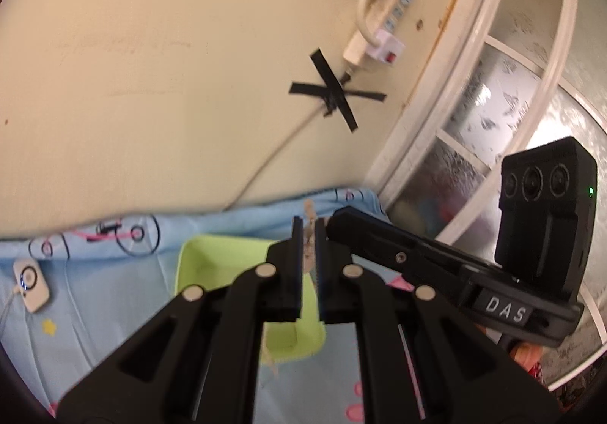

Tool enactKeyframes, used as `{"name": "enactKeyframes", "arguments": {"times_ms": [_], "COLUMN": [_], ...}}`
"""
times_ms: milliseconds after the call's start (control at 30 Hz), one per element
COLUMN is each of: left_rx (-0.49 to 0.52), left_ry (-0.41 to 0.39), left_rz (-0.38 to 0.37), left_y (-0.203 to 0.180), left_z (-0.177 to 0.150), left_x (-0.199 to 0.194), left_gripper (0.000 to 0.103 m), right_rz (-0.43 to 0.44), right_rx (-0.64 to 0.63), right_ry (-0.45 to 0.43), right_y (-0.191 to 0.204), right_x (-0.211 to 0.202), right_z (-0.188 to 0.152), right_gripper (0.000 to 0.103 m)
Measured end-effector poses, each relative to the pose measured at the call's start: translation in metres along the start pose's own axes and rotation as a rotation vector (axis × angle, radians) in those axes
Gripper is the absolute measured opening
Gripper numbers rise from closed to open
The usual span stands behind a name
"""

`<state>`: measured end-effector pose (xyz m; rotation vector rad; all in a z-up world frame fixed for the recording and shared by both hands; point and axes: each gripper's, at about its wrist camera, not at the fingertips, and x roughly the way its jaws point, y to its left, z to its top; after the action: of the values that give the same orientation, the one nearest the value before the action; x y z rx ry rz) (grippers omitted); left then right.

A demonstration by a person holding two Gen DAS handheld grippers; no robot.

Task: Organize jewelry
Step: 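Carry the pale necklace over the green basket and open both tools, then move both tools back toward the jewelry pile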

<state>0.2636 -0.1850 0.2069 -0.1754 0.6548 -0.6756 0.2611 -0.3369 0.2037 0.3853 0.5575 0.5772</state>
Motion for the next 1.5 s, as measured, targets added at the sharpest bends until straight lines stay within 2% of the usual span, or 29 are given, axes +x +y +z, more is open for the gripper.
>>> {"name": "enactKeyframes", "arguments": {"times_ms": [100, 200, 333, 400, 467, 567, 667, 733, 800, 867, 900, 967, 1000, 1133, 1167, 1200, 1267, 1367, 1433, 1467, 1500], "left_rx": [-0.005, -0.025, -0.081, -0.101, -0.122, -0.127, -0.125, -0.088, -0.037, 0.03, 0.073, 0.111, 0.124, 0.113, 0.094, 0.083, 0.064, 0.112, 0.103, 0.092, 0.076], "left_ry": [-0.009, 0.03, 0.168, 0.239, 0.276, 0.265, 0.242, 0.232, 0.241, 0.257, 0.271, 0.291, 0.296, 0.292, 0.298, 0.31, 0.324, 0.281, 0.24, 0.216, 0.179], "left_rz": [0.006, 0.031, 0.098, 0.123, 0.134, 0.119, 0.098, 0.076, 0.069, 0.073, 0.079, 0.102, 0.124, 0.171, 0.151, 0.143, 0.095, 0.056, 0.029, 0.039, 0.086], "left_y": [0.007, 0.017, 0.039, 0.051, 0.062, 0.069, 0.074, 0.068, 0.059, 0.047, 0.04, 0.033, 0.029, 0.032, 0.035, 0.036, 0.033, 0.017, 0.012, 0.013, 0.015], "left_z": [0.014, 0.011, -0.02, -0.037, -0.054, -0.068, -0.083, -0.102, -0.12, -0.138, -0.15, -0.16, -0.163, -0.163, -0.162, -0.162, -0.159, -0.146, -0.127, -0.116, -0.103], "left_x": [0.015, 0.04, 0.077, 0.088, 0.086, 0.063, 0.032, 0.012, 0.006, 0.009, 0.014, 0.026, 0.035, 0.059, 0.064, 0.066, 0.063, 0.044, 0.032, 0.028, 0.026], "left_gripper": [0.005, 0.005, 0.009, 0.018, 0.019, 0.019, 0.03, 0.035, 0.04, 0.042, 0.046, 0.054, 0.054, 0.053, 0.033, 0.002, 0.002, 0.002, 0.002, 0.002, 0.007], "right_rz": [-0.038, -0.081, -0.111, -0.137, -0.139, -0.125, -0.061, -0.016, -0.023, -0.043, -0.037, -0.023, -0.017, -0.013, 0.014, 0.016, 0.021, 0.028, 0.034, 0.036, 0.035], "right_rx": [-0.015, -0.005, 0.046, 0.066, 0.081, 0.07, 0.045, 0.026, 0.03, 0.076, 0.102, 0.165, 0.2, 0.274, 0.298, 0.304, 0.326, 0.333, 0.323, 0.317, 0.309], "right_ry": [-0.024, -0.009, 0.079, 0.138, 0.167, 0.172, 0.151, 0.152, 0.148, 0.15, 0.149, 0.146, 0.142, 0.177, 0.171, 0.164, 0.151, 0.157, 0.172, 0.178, 0.183], "right_y": [-0.007, -0.024, -0.055, -0.068, -0.074, -0.074, -0.066, -0.056, -0.054, -0.064, -0.069, -0.082, -0.09, -0.108, -0.111, -0.111, -0.114, -0.115, -0.113, -0.112, -0.111], "right_x": [0.012, 0.03, 0.059, 0.071, 0.073, 0.058, 0.032, 0.02, 0.008, 0.003, 0.001, 0.001, 0.001, 0.01, 0.009, 0.007, 0.003, 0.006, 0.007, 0.008, 0.009], "right_z": [0.009, 0.006, -0.024, -0.044, -0.06, -0.084, -0.106, -0.123, -0.145, -0.158, -0.164, -0.173, -0.177, -0.183, -0.183, -0.182, -0.183, -0.181, -0.181, -0.18, -0.18], "right_gripper": [0.0, 0.0, 0.0, 0.0, 0.0, 0.0, 0.0, 0.0, 0.0, 0.0, 0.0, 0.0, 0.0, 0.0, 0.0, 0.0, 0.0, 0.0, 0.0, 0.0, 0.0]}}
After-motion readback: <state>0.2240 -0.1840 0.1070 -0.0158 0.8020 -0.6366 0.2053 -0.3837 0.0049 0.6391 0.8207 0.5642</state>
